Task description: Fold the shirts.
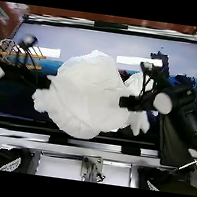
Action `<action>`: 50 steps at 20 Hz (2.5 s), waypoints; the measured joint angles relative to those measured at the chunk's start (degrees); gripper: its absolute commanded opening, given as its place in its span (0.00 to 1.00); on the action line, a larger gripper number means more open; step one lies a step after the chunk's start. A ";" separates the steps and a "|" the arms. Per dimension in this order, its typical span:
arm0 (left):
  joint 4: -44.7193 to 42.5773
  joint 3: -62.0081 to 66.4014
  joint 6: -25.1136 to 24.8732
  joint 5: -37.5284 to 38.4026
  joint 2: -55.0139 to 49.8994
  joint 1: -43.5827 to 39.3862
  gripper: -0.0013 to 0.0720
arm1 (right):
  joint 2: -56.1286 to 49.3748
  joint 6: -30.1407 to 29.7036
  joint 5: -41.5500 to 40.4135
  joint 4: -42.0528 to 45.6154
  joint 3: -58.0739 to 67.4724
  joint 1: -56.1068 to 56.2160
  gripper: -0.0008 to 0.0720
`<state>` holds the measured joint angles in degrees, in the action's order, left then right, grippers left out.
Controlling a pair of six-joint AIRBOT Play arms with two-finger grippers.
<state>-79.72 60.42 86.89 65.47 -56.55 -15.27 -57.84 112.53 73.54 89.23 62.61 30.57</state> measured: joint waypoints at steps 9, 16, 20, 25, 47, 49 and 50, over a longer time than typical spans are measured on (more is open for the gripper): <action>-2.58 -7.26 4.55 3.72 1.29 -4.83 0.97 | 1.90 2.80 1.88 4.55 0.61 2.01 0.91; -1.31 9.05 4.17 -0.70 -7.19 2.10 0.97 | -8.17 -6.14 -3.04 -0.37 18.23 -16.24 0.91; 5.14 11.37 1.20 2.84 -18.99 3.48 0.96 | -20.76 -12.98 0.26 -11.08 20.70 -22.84 0.91; 8.15 12.09 -5.09 7.15 -26.93 3.85 0.08 | -31.65 -18.36 5.03 -18.99 21.44 -22.95 0.90; 8.79 57.37 -11.47 -13.90 -22.40 5.01 0.07 | -31.63 -32.33 -29.64 -27.58 54.47 -18.27 0.09; 8.79 58.64 -11.47 -17.75 -19.91 5.29 0.07 | -27.76 -34.47 -32.46 -27.26 55.32 -18.25 0.09; 8.68 58.58 -11.47 -17.49 -18.53 5.42 0.07 | -25.79 -35.34 -31.67 -26.82 55.49 -18.10 0.09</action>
<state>-71.05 119.00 75.42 47.99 -75.09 -9.85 -83.64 77.19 41.87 62.41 118.10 12.47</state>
